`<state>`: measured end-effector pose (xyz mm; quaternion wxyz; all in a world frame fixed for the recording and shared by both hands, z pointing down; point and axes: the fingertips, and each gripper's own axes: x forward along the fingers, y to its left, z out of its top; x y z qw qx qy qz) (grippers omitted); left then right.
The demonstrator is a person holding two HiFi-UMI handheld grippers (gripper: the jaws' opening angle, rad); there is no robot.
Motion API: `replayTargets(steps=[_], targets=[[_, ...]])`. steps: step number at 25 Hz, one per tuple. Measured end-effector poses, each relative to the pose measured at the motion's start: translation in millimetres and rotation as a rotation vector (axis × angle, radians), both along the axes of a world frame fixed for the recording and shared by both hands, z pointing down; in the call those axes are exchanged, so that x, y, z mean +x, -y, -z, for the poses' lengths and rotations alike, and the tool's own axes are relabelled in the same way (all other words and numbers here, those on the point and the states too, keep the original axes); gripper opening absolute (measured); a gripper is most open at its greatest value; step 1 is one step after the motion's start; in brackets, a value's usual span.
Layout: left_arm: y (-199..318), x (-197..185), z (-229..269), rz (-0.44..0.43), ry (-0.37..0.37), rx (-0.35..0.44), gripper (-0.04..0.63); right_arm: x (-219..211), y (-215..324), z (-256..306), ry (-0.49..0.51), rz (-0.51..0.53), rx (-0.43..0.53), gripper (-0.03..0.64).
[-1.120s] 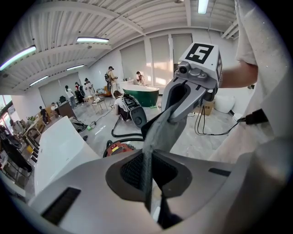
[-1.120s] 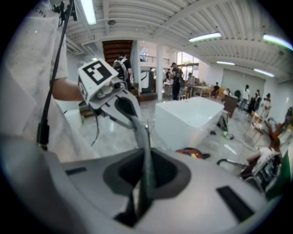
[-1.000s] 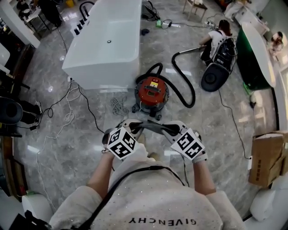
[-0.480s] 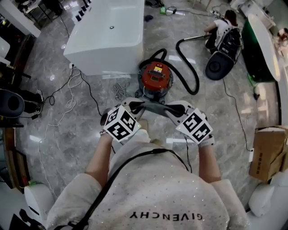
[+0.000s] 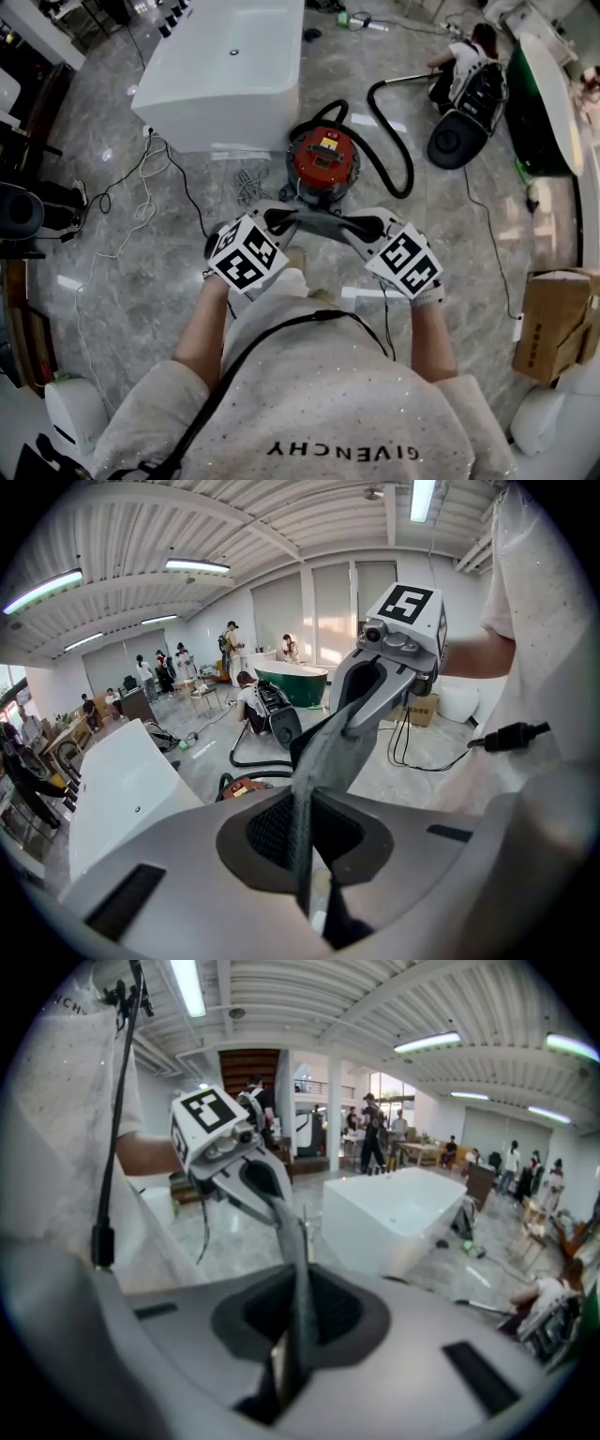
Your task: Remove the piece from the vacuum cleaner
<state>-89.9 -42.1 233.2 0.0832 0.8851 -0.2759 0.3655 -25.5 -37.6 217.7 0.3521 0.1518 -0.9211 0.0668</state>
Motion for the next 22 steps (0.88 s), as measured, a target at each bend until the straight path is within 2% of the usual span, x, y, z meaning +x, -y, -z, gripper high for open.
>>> replayTargets(steps=[22], targets=[[2.0,-1.0,3.2,0.002,-0.036,-0.038,0.035,-1.1,2.5,1.6,0.001,0.022,-0.017,0.041]])
